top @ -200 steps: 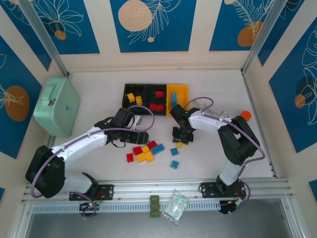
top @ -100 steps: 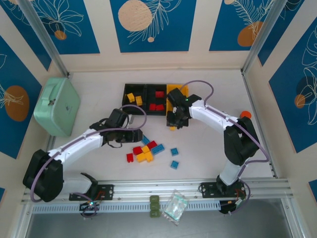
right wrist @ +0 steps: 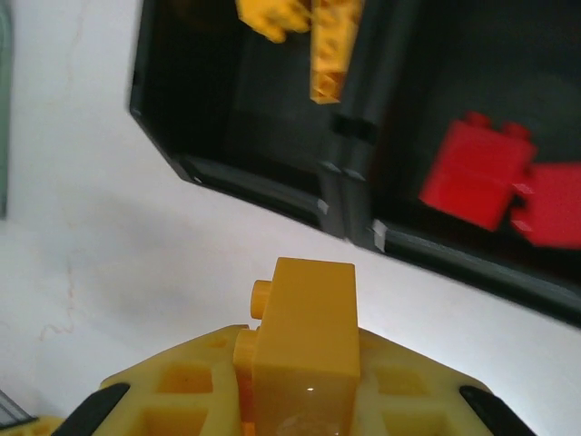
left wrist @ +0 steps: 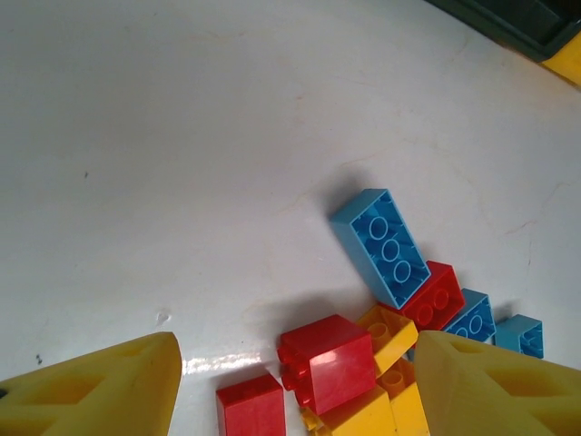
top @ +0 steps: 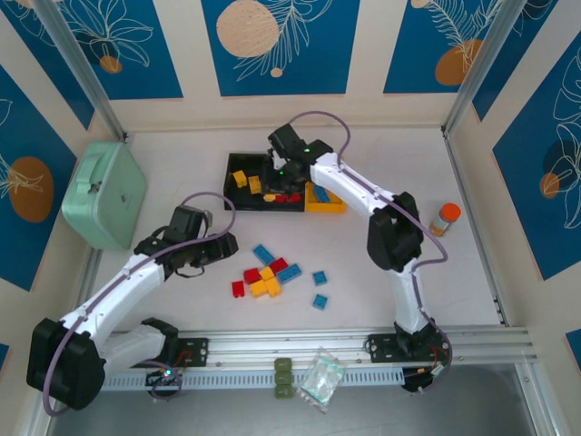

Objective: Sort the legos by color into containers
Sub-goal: Pick up the lego from the center of the table, then place the lego in the container.

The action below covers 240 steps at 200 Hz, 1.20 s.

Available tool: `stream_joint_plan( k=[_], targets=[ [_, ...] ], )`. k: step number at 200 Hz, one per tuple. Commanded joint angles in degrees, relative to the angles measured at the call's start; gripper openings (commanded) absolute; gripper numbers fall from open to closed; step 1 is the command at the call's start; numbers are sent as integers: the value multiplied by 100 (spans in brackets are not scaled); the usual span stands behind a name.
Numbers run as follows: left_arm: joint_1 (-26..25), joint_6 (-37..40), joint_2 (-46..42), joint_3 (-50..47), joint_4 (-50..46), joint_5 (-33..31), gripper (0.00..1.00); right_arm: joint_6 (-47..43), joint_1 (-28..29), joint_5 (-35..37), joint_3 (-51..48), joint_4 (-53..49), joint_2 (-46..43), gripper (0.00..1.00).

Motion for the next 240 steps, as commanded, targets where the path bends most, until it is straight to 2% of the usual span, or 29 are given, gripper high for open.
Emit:
stream_joint_plan(
  k=[1,63,88,121,150,173,194,216,240],
  targets=[
    [86,-154,-182,-112,-216,-101,68,-152,47,-385,845,-331,563,23],
    [121,-249,-232,-258,-163,12,68,9,47,-813,3491,-988,2370,26],
    [118,-264,-232,-267,-142,35,68,93,48,-882,3685,-863,2595,29],
    [124,-251,-235,-275,-143,22,68,138,47,-854,3727,-785,2643,44],
    [128,-282,-211,-302,-83,46,68,105,30,-818,3826,-824,2521,46],
    [122,-286,-212,-311,-20,66,68,-28,39,-763,3719,-879,2242,46],
    [120,-243,-145,-249,-103,65,68,-166,30,-685,3237,-781,1724,46],
    [117,-157,-60,-163,-246,56,69,-290,20,-530,2286,-443,982,46],
    [96,-97,98,-43,-310,109,69,-303,-17,-443,755,174,-159,47]
  ],
)
